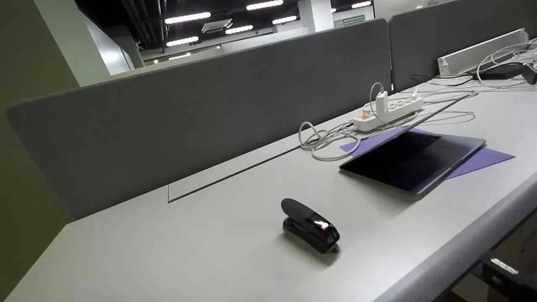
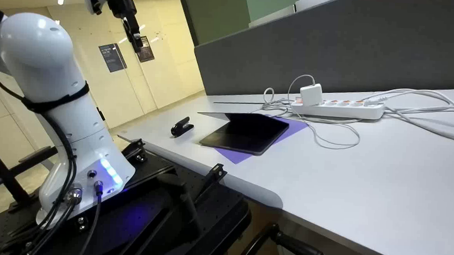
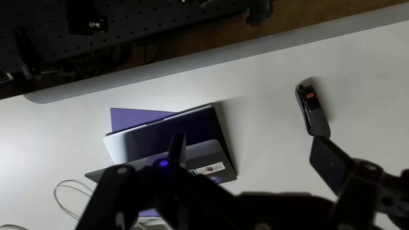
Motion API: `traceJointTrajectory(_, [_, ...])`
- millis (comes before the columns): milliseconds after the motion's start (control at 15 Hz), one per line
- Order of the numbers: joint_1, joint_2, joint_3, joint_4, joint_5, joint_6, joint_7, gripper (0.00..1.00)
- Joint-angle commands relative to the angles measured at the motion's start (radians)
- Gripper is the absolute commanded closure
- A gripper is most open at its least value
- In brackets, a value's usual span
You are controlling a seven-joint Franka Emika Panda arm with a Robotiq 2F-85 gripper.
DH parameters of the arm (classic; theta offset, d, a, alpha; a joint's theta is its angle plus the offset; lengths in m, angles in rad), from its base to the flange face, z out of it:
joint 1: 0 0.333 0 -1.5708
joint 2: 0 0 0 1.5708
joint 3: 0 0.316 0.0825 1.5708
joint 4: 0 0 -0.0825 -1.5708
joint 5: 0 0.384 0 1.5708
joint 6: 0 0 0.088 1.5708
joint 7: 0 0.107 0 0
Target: Open the laptop fully
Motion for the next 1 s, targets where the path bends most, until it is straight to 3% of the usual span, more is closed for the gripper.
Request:
traceJointTrajectory(0, [0.006,0.002,-0.005,0.001,-0.004,-0.001,0.004,0.0])
traceJointTrajectory(733, [0.006,0.002,-0.005,0.001,-0.004,0.0,0.004,0.0])
traceJointTrajectory(933, [-0.003,-0.013,0.017,-0.034,-0.036,0.061,0.018,0.0])
